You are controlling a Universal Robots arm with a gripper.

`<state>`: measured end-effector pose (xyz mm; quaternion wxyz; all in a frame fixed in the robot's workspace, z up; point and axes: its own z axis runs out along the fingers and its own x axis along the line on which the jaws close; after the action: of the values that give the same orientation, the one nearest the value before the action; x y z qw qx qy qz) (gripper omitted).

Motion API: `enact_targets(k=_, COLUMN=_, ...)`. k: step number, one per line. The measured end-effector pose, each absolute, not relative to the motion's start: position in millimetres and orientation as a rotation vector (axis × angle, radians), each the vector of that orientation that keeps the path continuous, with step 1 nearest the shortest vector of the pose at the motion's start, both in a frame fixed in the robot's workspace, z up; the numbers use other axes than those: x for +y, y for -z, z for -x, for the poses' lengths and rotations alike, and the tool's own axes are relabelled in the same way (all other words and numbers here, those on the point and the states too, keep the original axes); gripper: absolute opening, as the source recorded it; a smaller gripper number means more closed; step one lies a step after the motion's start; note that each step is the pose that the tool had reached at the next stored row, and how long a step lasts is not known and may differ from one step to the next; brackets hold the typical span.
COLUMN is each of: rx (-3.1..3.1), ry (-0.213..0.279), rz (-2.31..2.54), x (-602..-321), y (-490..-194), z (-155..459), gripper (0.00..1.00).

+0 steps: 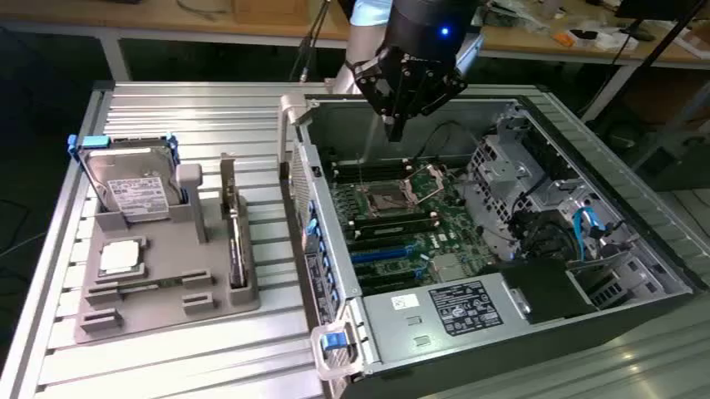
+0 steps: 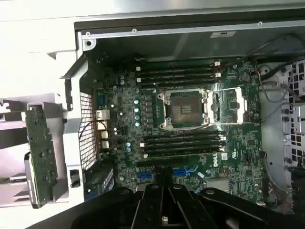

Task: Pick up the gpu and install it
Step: 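Reach for the gpu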

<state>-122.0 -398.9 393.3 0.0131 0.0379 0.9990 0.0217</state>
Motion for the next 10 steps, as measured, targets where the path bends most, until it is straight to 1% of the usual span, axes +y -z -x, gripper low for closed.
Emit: enact_targets(k=10, rx=3.112, ry=-0.068, rz=-0.118, x=-399, y=-393, z=163, gripper=0.11)
